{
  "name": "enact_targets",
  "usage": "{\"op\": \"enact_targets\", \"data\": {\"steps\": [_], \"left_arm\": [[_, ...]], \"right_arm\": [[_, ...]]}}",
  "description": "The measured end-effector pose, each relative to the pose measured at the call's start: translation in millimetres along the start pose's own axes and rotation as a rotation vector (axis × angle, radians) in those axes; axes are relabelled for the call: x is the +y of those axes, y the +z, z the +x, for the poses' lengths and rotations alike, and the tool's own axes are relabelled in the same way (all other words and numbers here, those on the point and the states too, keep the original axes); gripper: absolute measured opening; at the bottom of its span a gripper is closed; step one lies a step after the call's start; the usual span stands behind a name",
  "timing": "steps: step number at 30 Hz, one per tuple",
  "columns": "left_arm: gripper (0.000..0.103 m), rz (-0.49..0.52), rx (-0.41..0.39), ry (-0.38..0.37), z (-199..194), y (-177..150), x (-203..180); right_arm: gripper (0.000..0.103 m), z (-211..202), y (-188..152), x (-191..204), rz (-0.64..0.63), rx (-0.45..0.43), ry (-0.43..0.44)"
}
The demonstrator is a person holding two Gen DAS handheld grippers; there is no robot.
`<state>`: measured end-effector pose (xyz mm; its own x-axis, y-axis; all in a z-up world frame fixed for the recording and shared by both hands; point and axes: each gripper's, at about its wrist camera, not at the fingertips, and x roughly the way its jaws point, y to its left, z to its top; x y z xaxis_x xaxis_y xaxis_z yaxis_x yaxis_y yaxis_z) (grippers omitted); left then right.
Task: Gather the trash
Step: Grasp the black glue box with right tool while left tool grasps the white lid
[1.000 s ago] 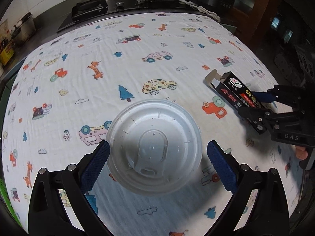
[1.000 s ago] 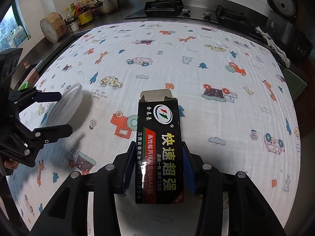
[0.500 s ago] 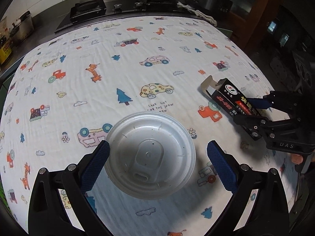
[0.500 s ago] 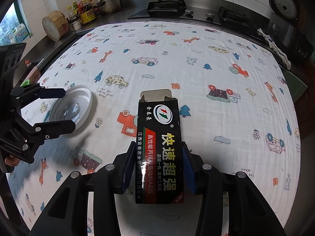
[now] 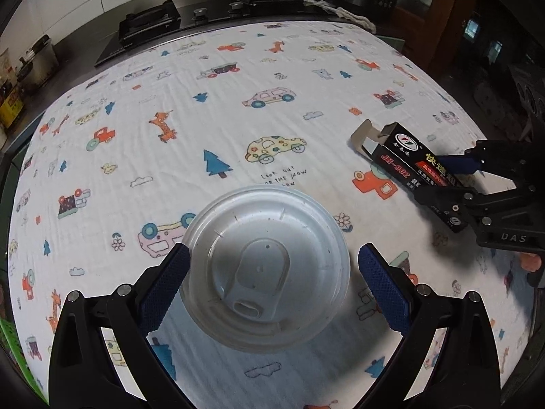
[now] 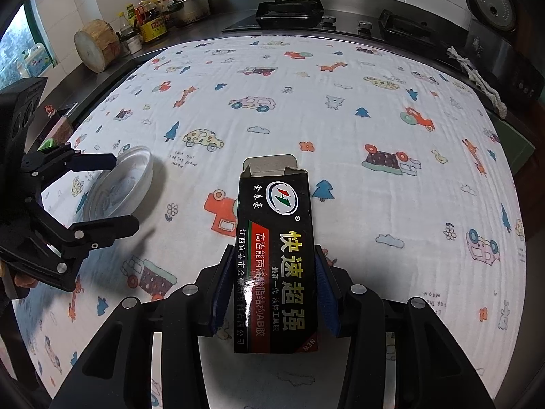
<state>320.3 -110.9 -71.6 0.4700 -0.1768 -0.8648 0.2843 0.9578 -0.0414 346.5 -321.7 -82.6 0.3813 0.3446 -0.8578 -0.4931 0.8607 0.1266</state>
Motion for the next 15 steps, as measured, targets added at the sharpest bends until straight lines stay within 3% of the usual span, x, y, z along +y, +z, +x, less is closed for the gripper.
{"op": "enact_targets", "data": {"steps": [7, 10, 13, 15], "left_arm": [[0.096, -0.031, -0.018, -0.012, -1, 0, 5], [0.084, -0.056, -0.039, -0.013, -5, -1, 10], [0.064, -0.085, -0.024, -0.064, -8, -2, 15], [0.061, -0.084, -0.031, -0.052, -9, -4, 15]], "right_arm": [[0.043, -1, 0, 5, -0.006, -0.003, 0.005], [0.043, -3, 0, 10, -0.01, -0.006, 0.008], [0.043, -5, 0, 14, -0.01, -0.011, 0.01], [0.043, -7, 0, 19, -0.013, -0.014, 0.011]]}}
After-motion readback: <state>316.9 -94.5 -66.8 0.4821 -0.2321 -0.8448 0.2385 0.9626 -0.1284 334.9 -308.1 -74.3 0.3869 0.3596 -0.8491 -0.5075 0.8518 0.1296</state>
